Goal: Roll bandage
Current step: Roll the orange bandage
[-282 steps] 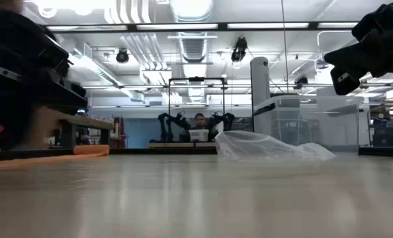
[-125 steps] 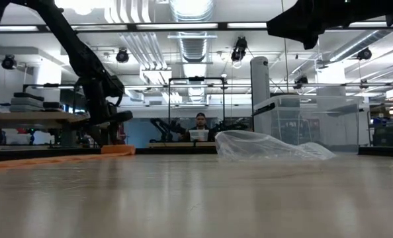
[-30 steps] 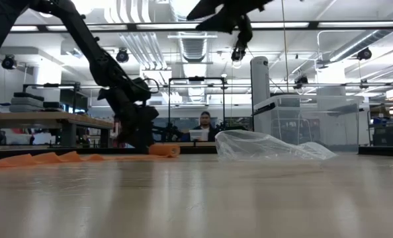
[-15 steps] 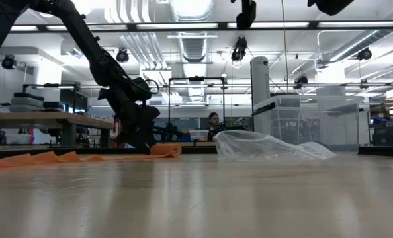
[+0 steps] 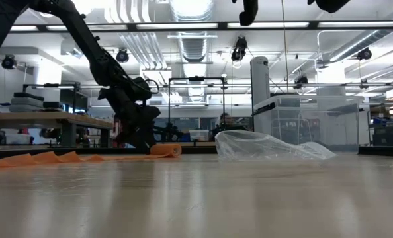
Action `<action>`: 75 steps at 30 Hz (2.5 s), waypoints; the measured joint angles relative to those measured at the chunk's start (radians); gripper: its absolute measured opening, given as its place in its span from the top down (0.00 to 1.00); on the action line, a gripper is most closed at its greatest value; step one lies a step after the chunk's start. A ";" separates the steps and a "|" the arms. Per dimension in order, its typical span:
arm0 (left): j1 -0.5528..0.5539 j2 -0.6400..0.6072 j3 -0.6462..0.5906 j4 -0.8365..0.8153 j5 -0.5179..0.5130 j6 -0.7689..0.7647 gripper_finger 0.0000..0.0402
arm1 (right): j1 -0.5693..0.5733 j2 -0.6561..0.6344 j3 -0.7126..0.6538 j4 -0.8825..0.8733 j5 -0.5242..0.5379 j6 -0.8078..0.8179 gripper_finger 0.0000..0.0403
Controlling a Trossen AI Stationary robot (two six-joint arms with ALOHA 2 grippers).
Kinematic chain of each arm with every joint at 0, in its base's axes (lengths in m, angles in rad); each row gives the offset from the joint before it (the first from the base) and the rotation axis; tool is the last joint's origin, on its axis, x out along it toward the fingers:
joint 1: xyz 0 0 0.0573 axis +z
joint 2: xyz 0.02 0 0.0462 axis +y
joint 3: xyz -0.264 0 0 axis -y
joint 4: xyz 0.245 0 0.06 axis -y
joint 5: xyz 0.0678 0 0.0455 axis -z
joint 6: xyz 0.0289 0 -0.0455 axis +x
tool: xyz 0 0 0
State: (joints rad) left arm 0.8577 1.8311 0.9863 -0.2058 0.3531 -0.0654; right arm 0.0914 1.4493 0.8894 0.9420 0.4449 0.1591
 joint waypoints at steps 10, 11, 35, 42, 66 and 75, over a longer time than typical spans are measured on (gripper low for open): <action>-0.001 -0.001 0.000 0.000 -0.002 -0.007 0.51 | 0.003 0.013 0.067 -0.162 -0.040 0.350 0.98; -0.001 -0.001 0.000 0.000 -0.002 -0.007 0.51 | 0.003 0.021 0.069 -0.186 -0.037 0.374 0.98; -0.003 -0.001 0.000 0.005 -0.002 -0.002 0.54 | -0.029 0.170 0.055 -0.503 -0.039 0.931 0.98; -0.004 -0.001 0.001 0.004 -0.002 -0.003 0.51 | -0.079 0.216 0.056 -0.496 -0.175 1.019 0.98; -0.097 -0.001 -0.006 -0.019 -0.005 0.005 0.60 | -0.229 0.579 0.289 -0.812 -0.280 1.047 0.87; -0.098 -0.001 -0.006 -0.015 -0.005 0.005 0.58 | -0.236 0.584 0.304 -0.784 -0.197 1.060 0.56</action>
State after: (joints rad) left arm 0.7597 1.8298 0.9802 -0.2213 0.3485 -0.0608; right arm -0.1444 2.0335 1.1932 0.1582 0.2476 1.2189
